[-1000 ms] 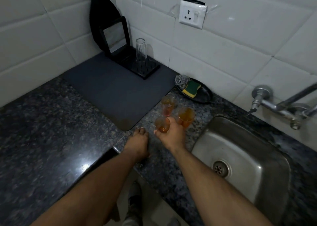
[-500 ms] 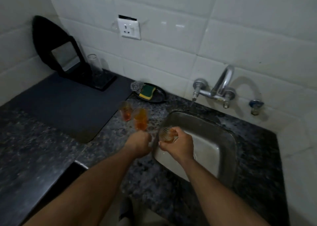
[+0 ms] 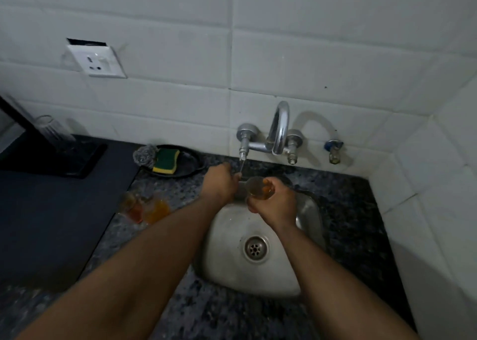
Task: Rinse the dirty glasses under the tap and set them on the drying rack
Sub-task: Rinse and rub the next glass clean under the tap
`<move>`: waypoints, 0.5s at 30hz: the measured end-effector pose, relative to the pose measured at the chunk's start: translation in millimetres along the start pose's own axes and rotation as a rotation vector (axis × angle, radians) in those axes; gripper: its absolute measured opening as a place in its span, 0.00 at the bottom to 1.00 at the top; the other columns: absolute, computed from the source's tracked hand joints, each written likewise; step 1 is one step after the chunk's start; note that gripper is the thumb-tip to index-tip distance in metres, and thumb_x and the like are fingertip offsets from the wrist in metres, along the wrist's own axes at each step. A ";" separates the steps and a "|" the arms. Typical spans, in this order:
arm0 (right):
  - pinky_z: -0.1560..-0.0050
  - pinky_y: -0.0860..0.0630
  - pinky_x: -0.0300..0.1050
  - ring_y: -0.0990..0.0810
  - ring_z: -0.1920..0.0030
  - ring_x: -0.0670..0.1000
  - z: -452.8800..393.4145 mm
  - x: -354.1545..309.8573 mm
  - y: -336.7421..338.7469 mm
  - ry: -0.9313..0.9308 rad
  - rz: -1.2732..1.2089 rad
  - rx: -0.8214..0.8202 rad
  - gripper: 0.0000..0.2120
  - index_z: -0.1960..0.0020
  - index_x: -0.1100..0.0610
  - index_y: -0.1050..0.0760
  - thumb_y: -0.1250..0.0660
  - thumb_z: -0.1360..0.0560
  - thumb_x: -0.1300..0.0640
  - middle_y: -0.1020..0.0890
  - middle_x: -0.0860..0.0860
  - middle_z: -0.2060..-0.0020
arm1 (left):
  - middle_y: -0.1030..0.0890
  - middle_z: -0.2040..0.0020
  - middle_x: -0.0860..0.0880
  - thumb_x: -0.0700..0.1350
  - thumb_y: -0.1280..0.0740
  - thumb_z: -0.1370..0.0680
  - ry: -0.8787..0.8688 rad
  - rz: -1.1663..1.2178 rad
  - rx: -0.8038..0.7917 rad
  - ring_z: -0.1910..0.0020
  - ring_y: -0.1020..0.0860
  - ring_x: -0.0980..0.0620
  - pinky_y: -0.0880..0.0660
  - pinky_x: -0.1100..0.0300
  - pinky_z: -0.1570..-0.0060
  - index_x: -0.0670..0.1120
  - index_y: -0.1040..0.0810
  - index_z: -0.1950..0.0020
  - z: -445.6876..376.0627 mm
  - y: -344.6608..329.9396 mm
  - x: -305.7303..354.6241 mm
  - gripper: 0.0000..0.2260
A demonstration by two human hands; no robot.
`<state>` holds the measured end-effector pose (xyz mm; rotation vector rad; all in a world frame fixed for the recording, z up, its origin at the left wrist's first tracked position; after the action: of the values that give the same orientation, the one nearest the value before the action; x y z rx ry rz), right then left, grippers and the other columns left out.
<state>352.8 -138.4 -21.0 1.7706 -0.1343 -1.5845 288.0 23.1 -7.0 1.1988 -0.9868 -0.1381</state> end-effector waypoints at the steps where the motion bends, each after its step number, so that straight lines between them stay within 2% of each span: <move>1: 0.54 0.16 0.48 0.16 0.58 0.44 -4.3 -0.6 0.2 0.004 -0.005 0.008 0.21 0.51 0.44 0.21 0.19 0.42 0.45 0.15 0.42 0.60 | 0.16 0.57 0.39 0.53 0.30 0.22 0.012 0.011 -0.001 0.55 0.18 0.38 0.26 0.52 0.58 0.41 0.20 0.56 -9.7 -3.0 1.9 0.15; 4: 0.56 0.17 0.47 0.16 0.59 0.43 -12.9 -3.1 0.7 0.012 -0.015 0.044 0.22 0.52 0.47 0.19 0.21 0.43 0.43 0.15 0.42 0.61 | 0.16 0.58 0.40 0.56 0.31 0.21 0.020 0.054 -0.032 0.57 0.17 0.39 0.26 0.53 0.60 0.40 0.18 0.54 -35.8 -13.2 6.7 0.18; 8: 0.55 0.16 0.49 0.16 0.59 0.44 -18.5 -3.8 0.6 -0.001 -0.001 0.062 0.21 0.50 0.48 0.19 0.20 0.42 0.46 0.15 0.43 0.60 | 0.16 0.59 0.39 0.54 0.32 0.19 0.035 0.112 -0.100 0.58 0.17 0.40 0.30 0.56 0.63 0.39 0.17 0.55 -54.0 -25.0 11.6 0.18; 15: 0.56 0.16 0.49 0.16 0.61 0.41 -16.2 -1.2 6.9 -0.014 0.000 0.055 0.20 0.52 0.47 0.19 0.18 0.41 0.50 0.15 0.41 0.61 | 0.16 0.57 0.37 0.53 0.34 0.18 0.001 0.091 -0.129 0.56 0.18 0.38 0.29 0.53 0.60 0.37 0.18 0.55 -60.9 -26.2 14.4 0.20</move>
<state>369.7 -135.5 -16.7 1.8017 -0.1862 -1.6068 349.5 47.6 -21.7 1.0342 -1.0147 -0.1268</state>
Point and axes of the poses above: each hand's wrist, its own z-axis away from the middle knuckle, its own y-axis out of the back of the hand, x = y × z, the point moved 1 cm from there along -z, towards the middle knuckle
